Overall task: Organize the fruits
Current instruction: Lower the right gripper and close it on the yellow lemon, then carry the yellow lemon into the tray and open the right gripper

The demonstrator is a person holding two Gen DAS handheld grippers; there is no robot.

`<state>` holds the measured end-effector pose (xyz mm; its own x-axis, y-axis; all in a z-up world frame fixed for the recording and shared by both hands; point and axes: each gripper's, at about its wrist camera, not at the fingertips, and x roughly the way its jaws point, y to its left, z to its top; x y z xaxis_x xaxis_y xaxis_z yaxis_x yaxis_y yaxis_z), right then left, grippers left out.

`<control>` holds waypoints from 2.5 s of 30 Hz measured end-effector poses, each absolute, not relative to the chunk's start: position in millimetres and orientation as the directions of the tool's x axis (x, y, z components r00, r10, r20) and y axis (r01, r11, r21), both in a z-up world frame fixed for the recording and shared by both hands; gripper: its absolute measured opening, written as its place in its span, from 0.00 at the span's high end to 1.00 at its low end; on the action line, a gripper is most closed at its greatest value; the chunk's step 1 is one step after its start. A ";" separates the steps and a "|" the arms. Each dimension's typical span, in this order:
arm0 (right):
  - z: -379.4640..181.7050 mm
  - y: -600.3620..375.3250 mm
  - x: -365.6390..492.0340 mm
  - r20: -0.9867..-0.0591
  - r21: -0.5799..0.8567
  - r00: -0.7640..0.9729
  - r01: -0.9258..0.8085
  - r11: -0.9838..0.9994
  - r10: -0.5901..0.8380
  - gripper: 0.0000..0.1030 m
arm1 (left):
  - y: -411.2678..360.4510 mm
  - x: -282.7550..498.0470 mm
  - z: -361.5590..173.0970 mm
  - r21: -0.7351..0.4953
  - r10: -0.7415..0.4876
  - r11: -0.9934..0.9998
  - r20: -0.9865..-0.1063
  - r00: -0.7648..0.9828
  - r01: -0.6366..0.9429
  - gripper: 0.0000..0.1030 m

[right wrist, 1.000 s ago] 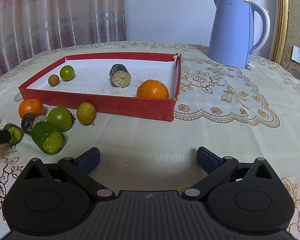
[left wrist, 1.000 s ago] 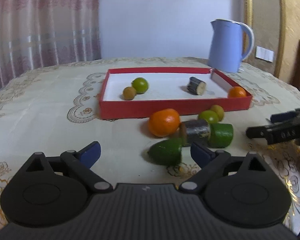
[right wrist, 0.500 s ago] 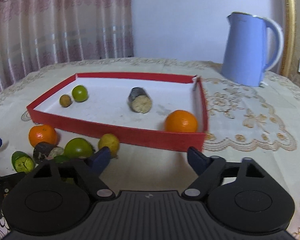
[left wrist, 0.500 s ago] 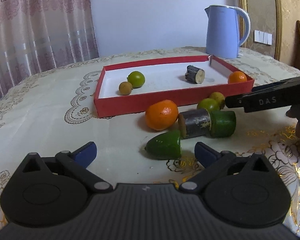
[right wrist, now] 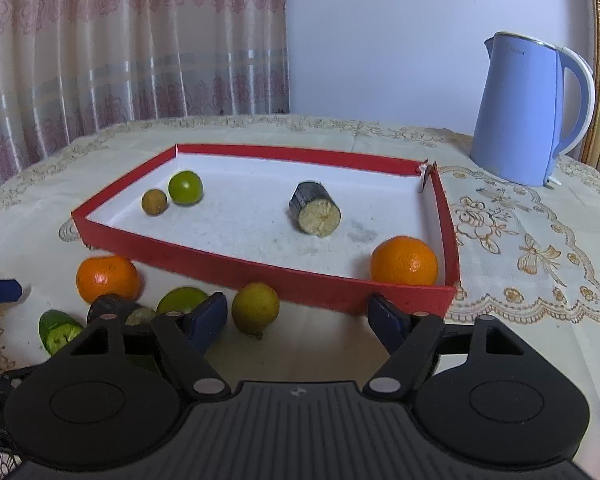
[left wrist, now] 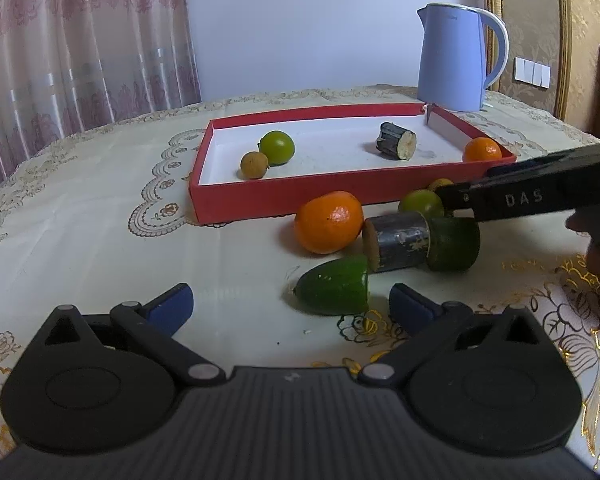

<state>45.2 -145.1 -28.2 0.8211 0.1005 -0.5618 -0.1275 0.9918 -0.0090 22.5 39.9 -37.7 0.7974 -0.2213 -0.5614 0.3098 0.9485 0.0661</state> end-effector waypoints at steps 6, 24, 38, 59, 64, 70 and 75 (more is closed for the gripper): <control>-29.7 -138.7 45.1 -0.561 -0.020 0.822 -0.136 0.990 0.102 0.39 | 40.7 23.4 -37.4 0.059 -0.223 0.950 -0.563 0.796 0.307 0.00; -34.2 -137.9 46.2 -0.555 0.029 0.823 -0.125 0.992 0.120 0.71 | 42.5 24.3 -38.0 0.038 -0.227 0.953 -0.570 0.790 0.301 0.00; -15.7 -144.4 20.8 -0.455 -0.053 0.890 -0.060 0.997 0.029 0.78 | 45.5 27.0 -38.9 0.008 -0.240 0.954 -0.581 0.777 0.301 0.00; -26.8 -161.8 30.8 -0.543 0.100 0.830 -0.087 0.991 0.127 0.63 | 45.4 27.9 -39.1 0.002 -0.242 0.954 -0.583 0.775 0.300 0.00; -33.7 -154.3 40.4 -0.570 0.069 0.815 -0.084 0.994 0.108 0.69 | 45.6 28.0 -39.1 0.001 -0.243 0.954 -0.583 0.775 0.300 0.00; -29.9 -149.0 33.1 -0.543 0.019 0.835 -0.092 0.996 0.088 0.74 | 45.6 28.0 -39.0 0.000 -0.244 0.954 -0.584 0.774 0.300 0.00; -8.9 -144.1 18.6 -0.454 -0.039 0.888 -0.099 0.994 0.070 0.74 | 45.7 28.0 -39.0 -0.004 -0.247 0.953 -0.585 0.773 0.302 0.00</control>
<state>18.6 -144.1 -8.9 0.8882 0.0704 -0.4540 -0.0987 0.9944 -0.0388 28.0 45.7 -39.0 0.7727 -0.2471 -0.5847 0.3020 0.9533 -0.0037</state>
